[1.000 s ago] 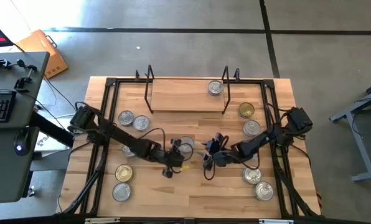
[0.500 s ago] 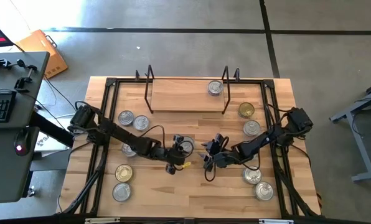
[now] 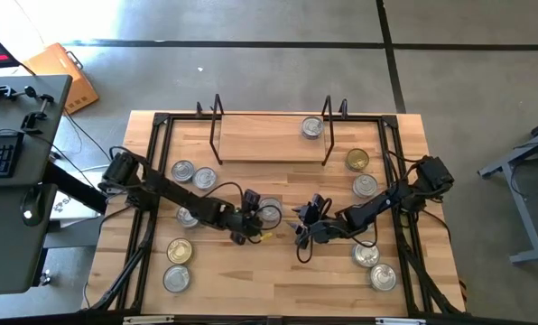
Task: Stack canned seafood by type on shelf
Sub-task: Put the light blue tuna can on the shelf
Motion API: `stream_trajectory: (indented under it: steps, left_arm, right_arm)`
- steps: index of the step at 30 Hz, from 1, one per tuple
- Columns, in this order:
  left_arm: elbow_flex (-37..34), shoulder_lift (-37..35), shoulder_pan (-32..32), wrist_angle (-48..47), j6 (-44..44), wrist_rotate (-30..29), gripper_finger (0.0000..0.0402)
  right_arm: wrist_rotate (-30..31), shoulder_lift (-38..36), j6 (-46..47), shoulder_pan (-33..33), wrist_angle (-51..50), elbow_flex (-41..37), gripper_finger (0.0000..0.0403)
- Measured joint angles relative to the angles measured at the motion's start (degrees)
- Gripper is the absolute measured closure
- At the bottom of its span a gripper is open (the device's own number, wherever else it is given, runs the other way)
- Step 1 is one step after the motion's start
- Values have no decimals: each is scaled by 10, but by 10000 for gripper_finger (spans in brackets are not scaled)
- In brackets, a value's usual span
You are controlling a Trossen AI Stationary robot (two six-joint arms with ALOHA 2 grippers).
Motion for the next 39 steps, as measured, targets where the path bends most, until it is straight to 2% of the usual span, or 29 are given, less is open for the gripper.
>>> stream_trajectory:
  steps: [4,10,12,14,17,24,31,35,39]
  left_arm:
    - [2,25,2,39,19,-11,238]
    - [2,59,-1,141,48,-3,341]
    - [2,59,-4,149,47,3,376]
    - [1,54,-9,152,31,6,393]
    - [-1,40,-21,147,18,9,393]
    - [-3,1,-40,135,42,10,401]
    - [-2,-15,-40,139,43,4,401]
    - [-2,-15,-40,142,47,2,401]
    - [-2,-15,-40,143,44,1,401]
  right_arm:
    - [0,0,1,0,0,0,179]
    - [0,0,0,0,1,0,179]
    - [0,0,0,2,2,0,179]
    - [-12,-10,-4,10,-2,1,179]
    - [-23,-44,-19,32,-10,0,179]
    - [8,-105,-70,66,-41,0,179]
    - [-26,-87,-129,88,-44,0,179]
    - [-39,-59,-178,78,-24,0,179]
    - [-48,-30,-330,54,1,5,179]
